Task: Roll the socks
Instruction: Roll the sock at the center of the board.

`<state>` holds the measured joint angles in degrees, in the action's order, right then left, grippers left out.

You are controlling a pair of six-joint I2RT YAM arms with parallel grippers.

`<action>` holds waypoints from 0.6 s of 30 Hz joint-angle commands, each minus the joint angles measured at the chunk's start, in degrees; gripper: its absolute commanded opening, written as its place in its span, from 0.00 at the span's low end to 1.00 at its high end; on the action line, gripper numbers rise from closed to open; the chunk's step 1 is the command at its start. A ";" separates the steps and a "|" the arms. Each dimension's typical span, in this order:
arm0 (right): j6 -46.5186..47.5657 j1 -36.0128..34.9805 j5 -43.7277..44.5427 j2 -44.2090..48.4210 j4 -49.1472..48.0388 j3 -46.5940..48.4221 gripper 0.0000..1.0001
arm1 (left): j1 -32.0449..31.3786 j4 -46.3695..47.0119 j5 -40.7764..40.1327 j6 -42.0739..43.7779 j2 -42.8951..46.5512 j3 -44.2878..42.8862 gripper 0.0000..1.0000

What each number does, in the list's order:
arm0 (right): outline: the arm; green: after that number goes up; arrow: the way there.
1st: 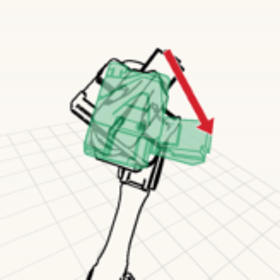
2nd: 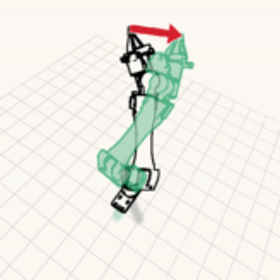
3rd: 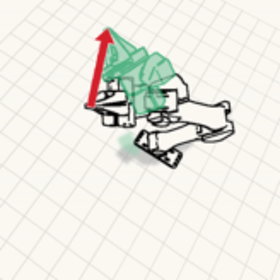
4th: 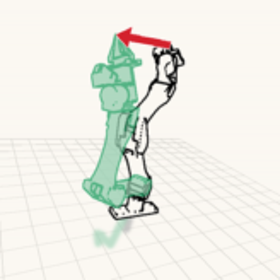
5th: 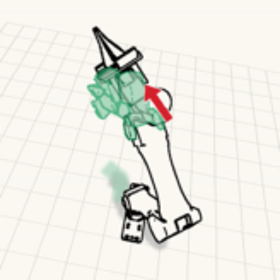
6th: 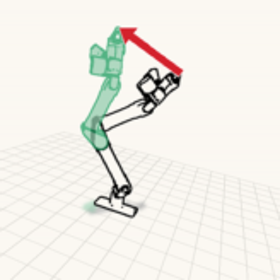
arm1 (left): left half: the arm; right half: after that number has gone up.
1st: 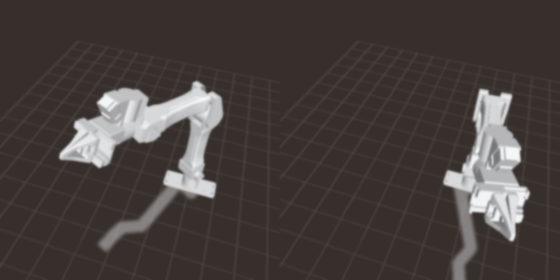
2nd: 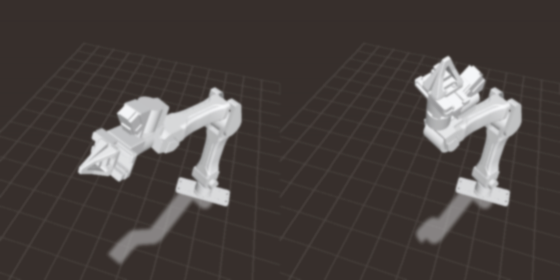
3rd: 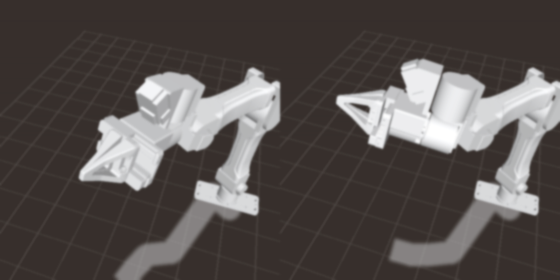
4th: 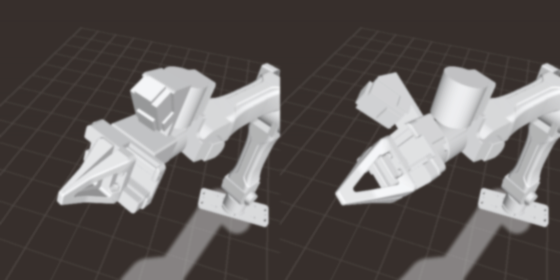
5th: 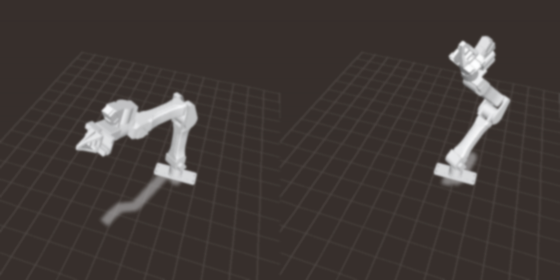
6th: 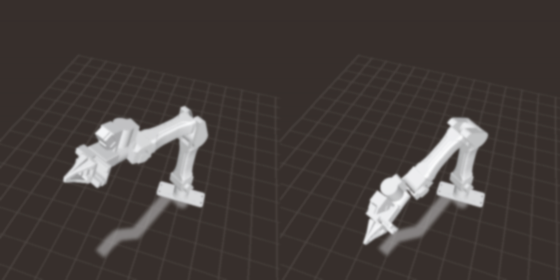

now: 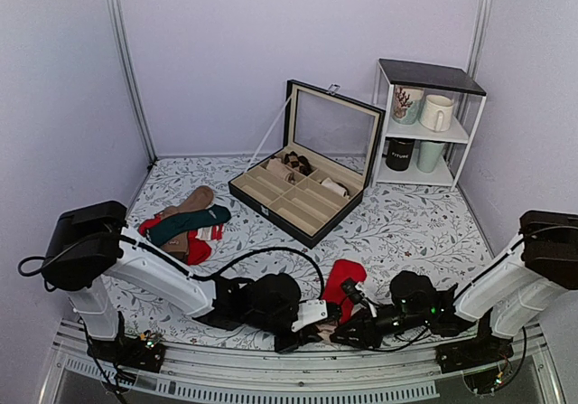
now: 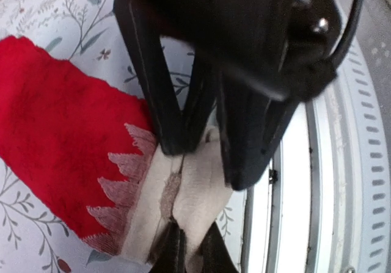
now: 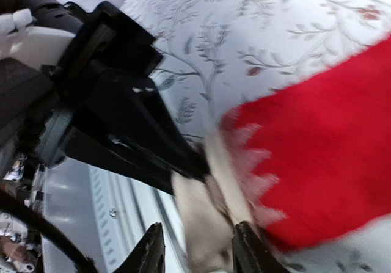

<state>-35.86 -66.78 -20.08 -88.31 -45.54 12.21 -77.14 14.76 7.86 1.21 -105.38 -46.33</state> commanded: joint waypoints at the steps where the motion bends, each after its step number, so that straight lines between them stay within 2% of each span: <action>1: 3.75 0.18 6.92 8.69 9.35 -4.08 0.42 | -0.19 -24.93 -0.13 -11.40 -3.20 -3.33 0.00; 5: 7.87 0.15 9.57 17.29 8.11 -6.40 0.47 | -0.03 -29.27 6.26 -15.13 -5.22 -4.92 0.00; 9: 13.13 -0.04 9.31 20.56 6.08 -7.33 0.49 | 1.35 -30.63 9.87 -16.20 -5.27 -6.40 0.00; 13: 19.02 -1.69 8.67 19.77 -1.30 -9.43 0.50 | 3.37 -31.01 13.73 -15.79 -5.42 -7.17 0.00; 18: 26.06 -3.10 6.25 13.16 -7.95 -9.02 0.50 | 4.39 -32.06 15.09 -14.66 -6.70 -7.75 0.00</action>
<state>-17.58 -68.49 -12.56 -71.00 -45.69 3.36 -73.56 -5.17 20.71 -13.23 -107.77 -56.16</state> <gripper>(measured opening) 0.504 0.041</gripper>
